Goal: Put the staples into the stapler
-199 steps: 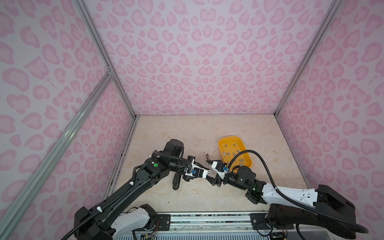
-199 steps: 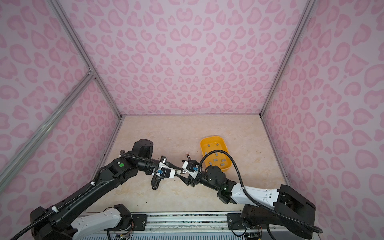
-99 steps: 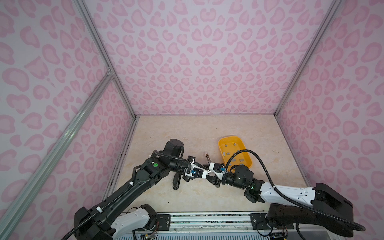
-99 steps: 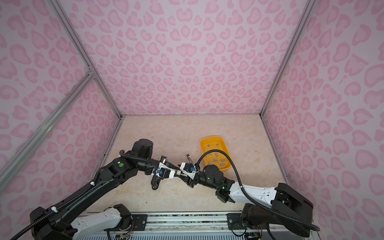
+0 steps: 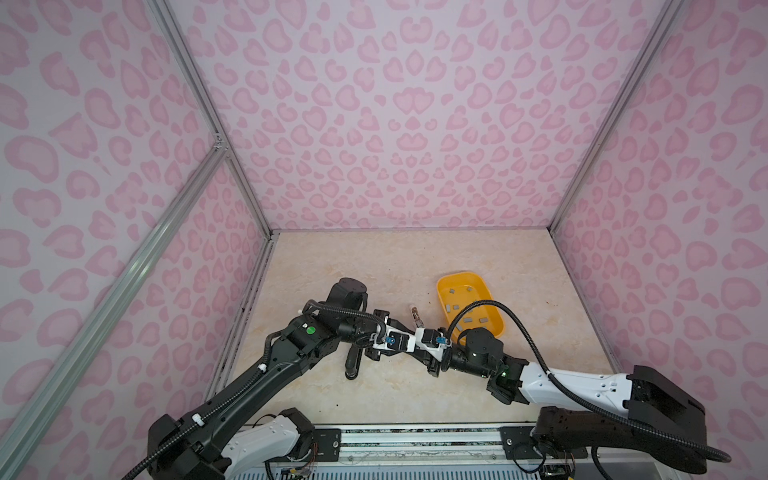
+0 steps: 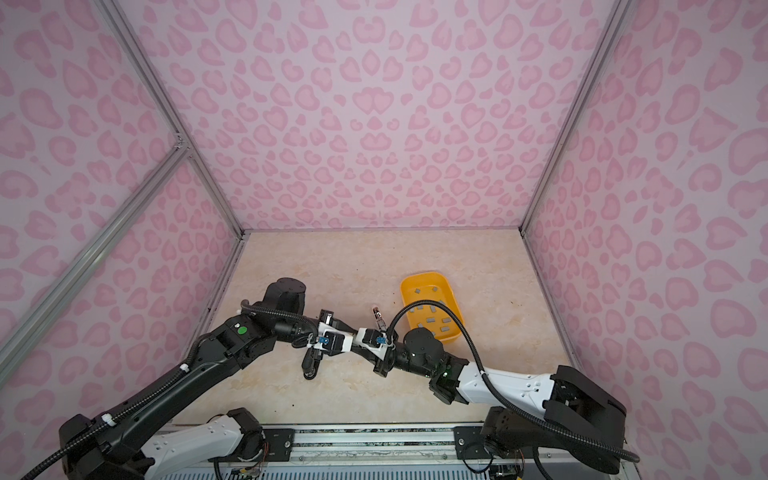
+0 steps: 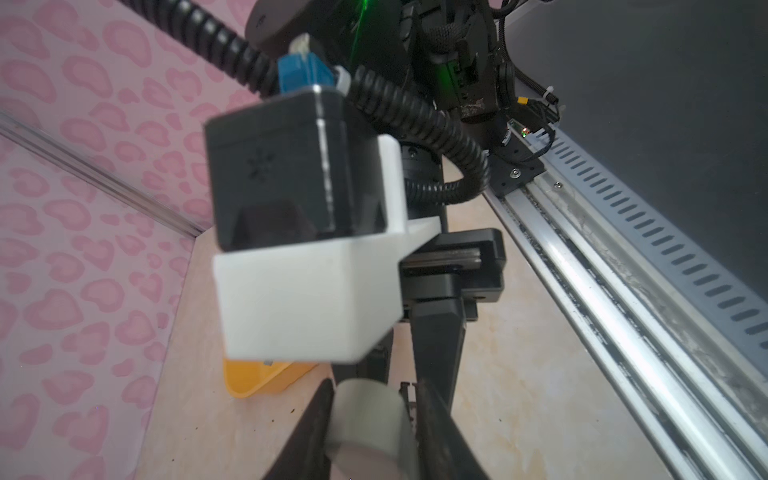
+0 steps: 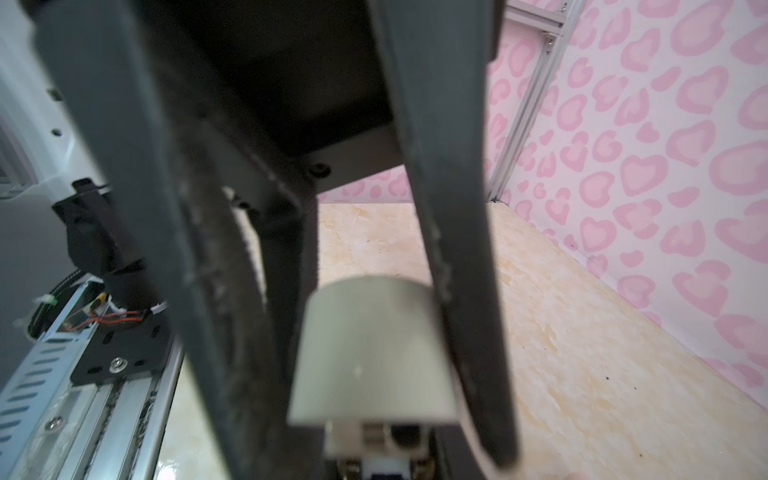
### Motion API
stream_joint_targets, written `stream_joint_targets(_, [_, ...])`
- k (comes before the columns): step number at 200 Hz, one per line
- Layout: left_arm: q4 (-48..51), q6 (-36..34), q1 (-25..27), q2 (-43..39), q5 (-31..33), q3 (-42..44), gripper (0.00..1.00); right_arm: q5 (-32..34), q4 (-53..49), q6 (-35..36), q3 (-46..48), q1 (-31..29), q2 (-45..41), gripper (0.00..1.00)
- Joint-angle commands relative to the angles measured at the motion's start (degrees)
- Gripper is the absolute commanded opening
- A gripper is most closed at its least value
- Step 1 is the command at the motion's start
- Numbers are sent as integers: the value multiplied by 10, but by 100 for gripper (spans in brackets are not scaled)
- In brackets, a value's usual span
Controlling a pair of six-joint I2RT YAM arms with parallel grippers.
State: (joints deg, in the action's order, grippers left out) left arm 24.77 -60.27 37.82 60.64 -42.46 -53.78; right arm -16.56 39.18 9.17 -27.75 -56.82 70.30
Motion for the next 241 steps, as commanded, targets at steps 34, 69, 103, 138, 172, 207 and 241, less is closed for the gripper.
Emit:
stream_joint_targets(34, [-39, -25, -98, -46, 84, 11, 60, 167, -72, -94, -56, 1, 69, 0])
stream_joint_targets(69, [25, -119, -142, -35, 175, -9, 58, 230, -199, -154, -141, 1, 157, 0])
stream_joint_targets(103, [108, -226, -164, -15, 278, -34, 57, 219, -306, -194, -233, 3, 257, 0])
stream_joint_targets(138, [176, -316, -167, 0, 361, -43, 58, 188, -364, -227, -280, 26, 320, 0])
stream_joint_targets(172, [207, -401, -162, -8, 420, 0, 60, 173, -396, -244, -305, 44, 355, 3])
stream_joint_targets(207, [203, -486, -140, -10, 502, 73, 59, 173, -423, -245, -330, 45, 386, 9])
stream_joint_targets(241, [187, -507, -105, -11, 509, 106, 59, 172, -429, -246, -338, 46, 396, 19])
